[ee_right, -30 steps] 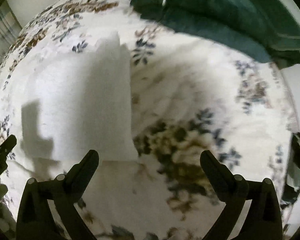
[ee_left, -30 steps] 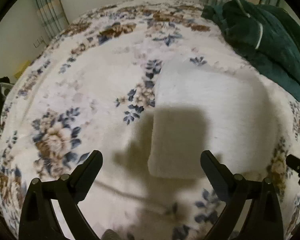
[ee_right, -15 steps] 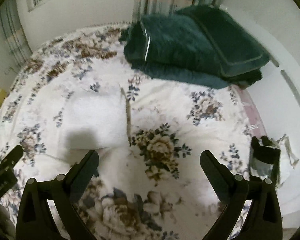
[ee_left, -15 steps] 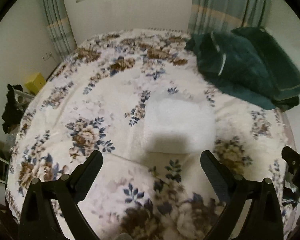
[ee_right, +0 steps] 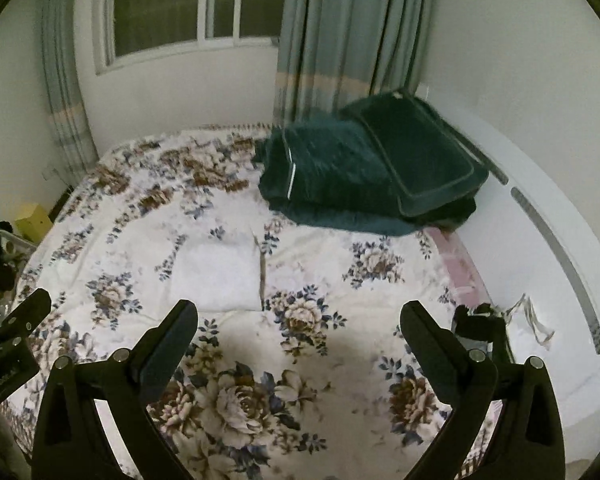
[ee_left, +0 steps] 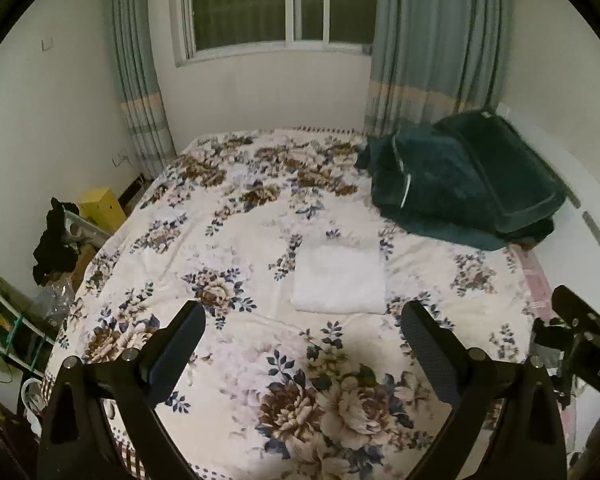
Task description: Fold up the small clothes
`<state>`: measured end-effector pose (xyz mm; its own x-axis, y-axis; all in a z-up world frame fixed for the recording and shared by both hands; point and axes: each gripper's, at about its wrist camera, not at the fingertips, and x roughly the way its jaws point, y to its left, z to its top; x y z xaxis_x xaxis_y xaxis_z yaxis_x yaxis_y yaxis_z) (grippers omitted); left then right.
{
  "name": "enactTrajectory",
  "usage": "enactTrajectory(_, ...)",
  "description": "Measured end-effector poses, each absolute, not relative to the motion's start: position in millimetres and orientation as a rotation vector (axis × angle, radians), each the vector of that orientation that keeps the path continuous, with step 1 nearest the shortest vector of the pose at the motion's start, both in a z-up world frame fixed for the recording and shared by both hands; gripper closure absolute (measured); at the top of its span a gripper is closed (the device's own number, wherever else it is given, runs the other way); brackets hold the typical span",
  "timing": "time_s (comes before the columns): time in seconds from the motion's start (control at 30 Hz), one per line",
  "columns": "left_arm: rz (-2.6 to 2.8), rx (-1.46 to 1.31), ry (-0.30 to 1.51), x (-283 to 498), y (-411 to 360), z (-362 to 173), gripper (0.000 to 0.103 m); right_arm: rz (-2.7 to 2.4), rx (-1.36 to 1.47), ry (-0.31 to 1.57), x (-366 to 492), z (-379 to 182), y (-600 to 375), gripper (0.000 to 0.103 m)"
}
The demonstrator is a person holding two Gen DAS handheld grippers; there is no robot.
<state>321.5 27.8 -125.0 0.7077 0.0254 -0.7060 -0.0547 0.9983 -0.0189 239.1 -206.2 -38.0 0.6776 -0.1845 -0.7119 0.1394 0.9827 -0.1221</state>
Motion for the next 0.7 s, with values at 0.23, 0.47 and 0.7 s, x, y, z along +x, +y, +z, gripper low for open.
enactTrajectory(0.23,0.037,-0.023,0.714,271.4,22.1,-86.9,0.003,-0.153,-0.059,0.734,166.8,18.4,-203.4,0.0)
enactTrajectory(0.47,0.036,-0.036,0.68,244.3,16.3,-71.5,0.003,-0.134,-0.064,0.692,124.3,46.9,-209.1,0.001)
enactTrajectory(0.7,0.035,-0.035,0.659,233.9,8.5,-66.3,0.003,-0.118,-0.087,0.662,111.9,61.9,-215.3,0.0)
